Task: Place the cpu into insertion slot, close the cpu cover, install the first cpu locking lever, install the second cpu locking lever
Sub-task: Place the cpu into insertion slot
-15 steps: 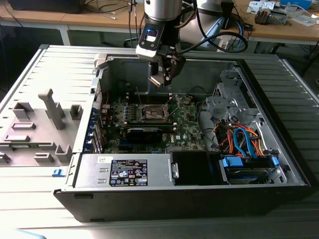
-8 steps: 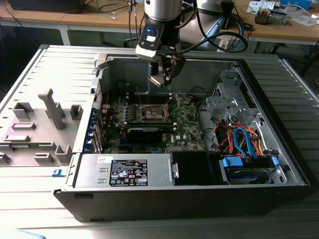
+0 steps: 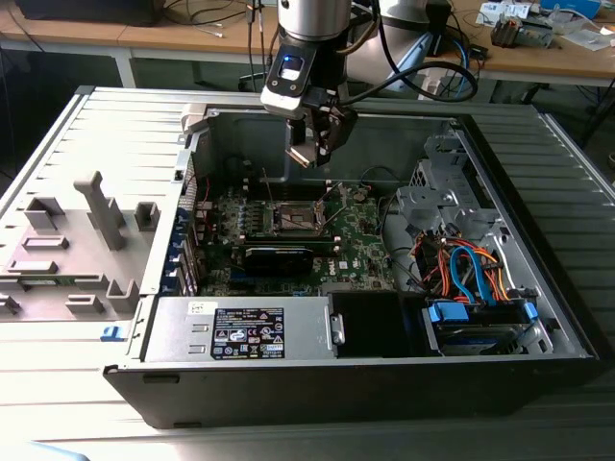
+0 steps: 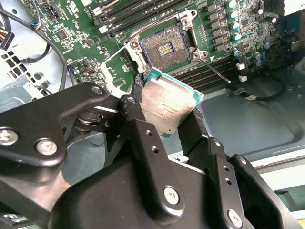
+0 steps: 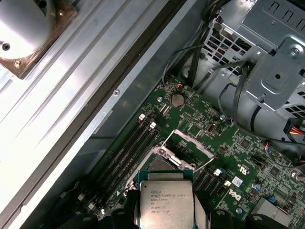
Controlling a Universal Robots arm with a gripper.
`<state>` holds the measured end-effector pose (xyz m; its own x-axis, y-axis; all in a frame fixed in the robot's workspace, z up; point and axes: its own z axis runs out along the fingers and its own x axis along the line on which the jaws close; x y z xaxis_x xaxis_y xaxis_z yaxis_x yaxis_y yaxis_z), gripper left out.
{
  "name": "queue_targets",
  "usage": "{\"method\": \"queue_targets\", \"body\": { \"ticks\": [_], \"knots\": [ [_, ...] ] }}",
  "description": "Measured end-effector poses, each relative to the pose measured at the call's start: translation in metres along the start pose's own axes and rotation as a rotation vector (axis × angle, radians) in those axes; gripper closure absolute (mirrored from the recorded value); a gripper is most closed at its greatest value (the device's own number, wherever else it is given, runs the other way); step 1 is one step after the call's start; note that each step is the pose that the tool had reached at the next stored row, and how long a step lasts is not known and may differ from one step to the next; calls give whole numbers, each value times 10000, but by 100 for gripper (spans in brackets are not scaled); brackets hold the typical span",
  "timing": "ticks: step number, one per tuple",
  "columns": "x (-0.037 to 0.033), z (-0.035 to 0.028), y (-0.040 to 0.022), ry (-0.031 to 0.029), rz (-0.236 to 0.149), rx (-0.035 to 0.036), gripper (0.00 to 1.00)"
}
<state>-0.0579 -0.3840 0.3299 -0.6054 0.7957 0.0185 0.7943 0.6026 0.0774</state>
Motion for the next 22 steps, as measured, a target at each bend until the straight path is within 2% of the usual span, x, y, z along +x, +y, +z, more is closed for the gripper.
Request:
{"method": "queue_targets", "body": {
  "ticks": [22],
  "knots": [
    [0, 0, 0, -10, 123, -2, 45]
  ]
}}
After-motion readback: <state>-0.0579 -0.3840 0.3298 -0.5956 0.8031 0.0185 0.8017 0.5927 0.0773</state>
